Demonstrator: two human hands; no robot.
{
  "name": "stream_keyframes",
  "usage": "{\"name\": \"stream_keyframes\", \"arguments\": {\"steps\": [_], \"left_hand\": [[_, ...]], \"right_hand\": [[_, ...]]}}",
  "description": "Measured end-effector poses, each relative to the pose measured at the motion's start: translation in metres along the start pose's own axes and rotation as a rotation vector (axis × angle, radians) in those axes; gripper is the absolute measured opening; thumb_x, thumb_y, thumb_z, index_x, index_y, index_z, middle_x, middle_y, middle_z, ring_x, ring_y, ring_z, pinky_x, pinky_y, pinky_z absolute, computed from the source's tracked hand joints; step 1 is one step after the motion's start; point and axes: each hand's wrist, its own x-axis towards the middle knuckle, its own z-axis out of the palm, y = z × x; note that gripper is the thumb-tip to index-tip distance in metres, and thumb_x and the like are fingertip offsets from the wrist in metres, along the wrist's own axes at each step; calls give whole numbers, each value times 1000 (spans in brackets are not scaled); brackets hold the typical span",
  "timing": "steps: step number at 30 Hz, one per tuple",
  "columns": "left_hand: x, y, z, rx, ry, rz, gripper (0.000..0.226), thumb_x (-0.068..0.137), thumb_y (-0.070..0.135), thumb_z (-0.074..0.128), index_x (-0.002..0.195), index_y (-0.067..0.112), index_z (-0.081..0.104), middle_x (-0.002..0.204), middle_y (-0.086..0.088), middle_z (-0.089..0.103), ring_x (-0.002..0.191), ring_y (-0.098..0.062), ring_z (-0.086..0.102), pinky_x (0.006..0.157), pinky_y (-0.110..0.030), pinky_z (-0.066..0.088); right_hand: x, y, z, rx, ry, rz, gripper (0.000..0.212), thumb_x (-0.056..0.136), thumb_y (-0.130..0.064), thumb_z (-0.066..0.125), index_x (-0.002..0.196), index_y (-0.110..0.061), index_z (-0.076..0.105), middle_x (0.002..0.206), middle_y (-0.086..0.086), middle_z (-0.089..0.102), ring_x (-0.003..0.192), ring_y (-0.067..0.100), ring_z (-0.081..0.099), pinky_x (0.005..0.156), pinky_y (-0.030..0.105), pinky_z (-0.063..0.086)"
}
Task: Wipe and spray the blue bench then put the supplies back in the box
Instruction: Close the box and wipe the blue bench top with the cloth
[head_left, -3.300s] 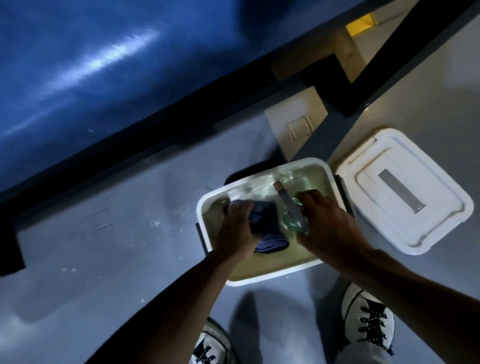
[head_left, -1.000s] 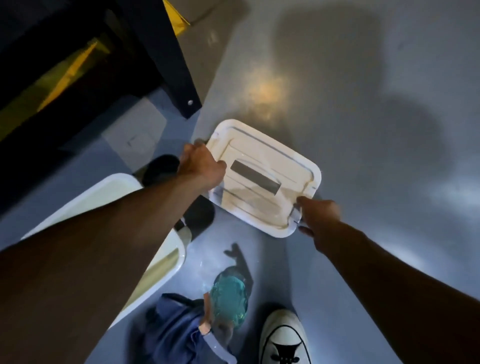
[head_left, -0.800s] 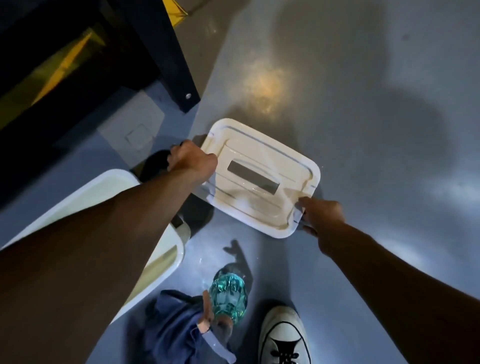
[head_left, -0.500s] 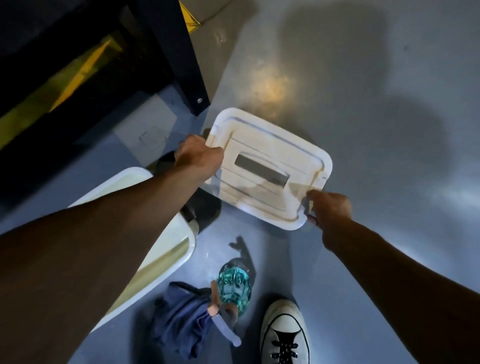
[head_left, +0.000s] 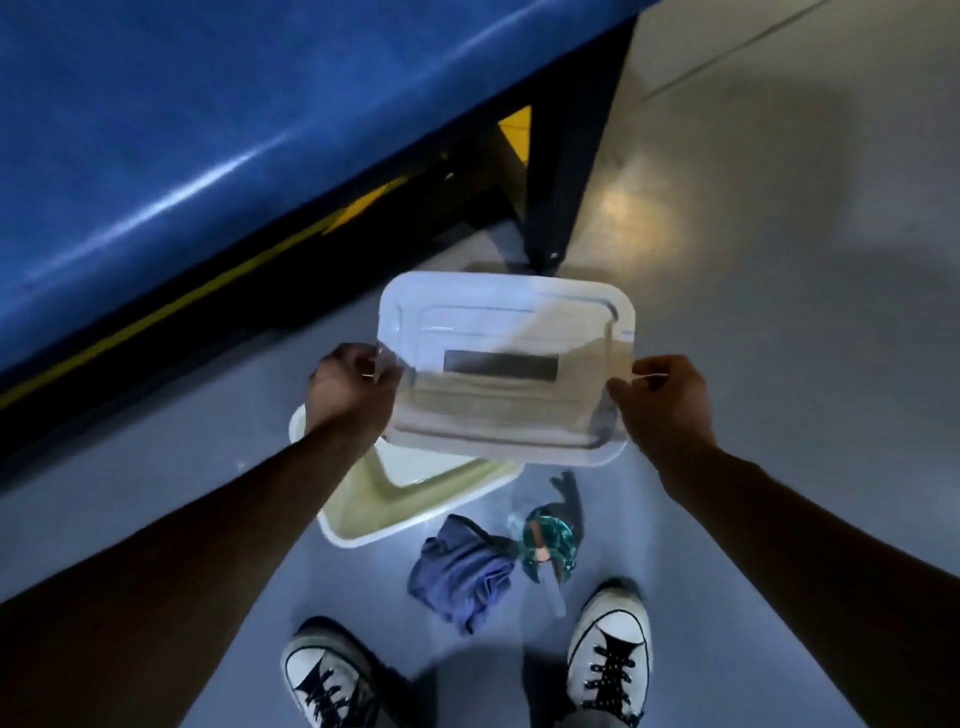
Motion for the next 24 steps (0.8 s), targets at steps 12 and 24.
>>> {"name": "stream_keyframes", "arguments": {"steps": [12, 24], "left_hand": [[-36, -156, -27, -62, 85, -358, 26, 80, 43, 71, 90, 19, 76, 87, 2, 78, 83, -21, 73, 74, -30, 59], [-39, -170, -5, -322, 96, -510, 21, 75, 24, 83, 93, 21, 73, 84, 5, 78, 79, -20, 75, 69, -29, 60]], "right_hand": [[-24, 16, 130, -415, -164, -270, 35, 83, -20, 77, 114, -15, 61, 115, 13, 64, 86, 22, 51, 76, 25, 36], [-21, 15, 140, -577, -90, -375, 24, 82, -12, 79, 99, -14, 62, 110, 16, 66, 86, 27, 57, 75, 25, 37]]}}
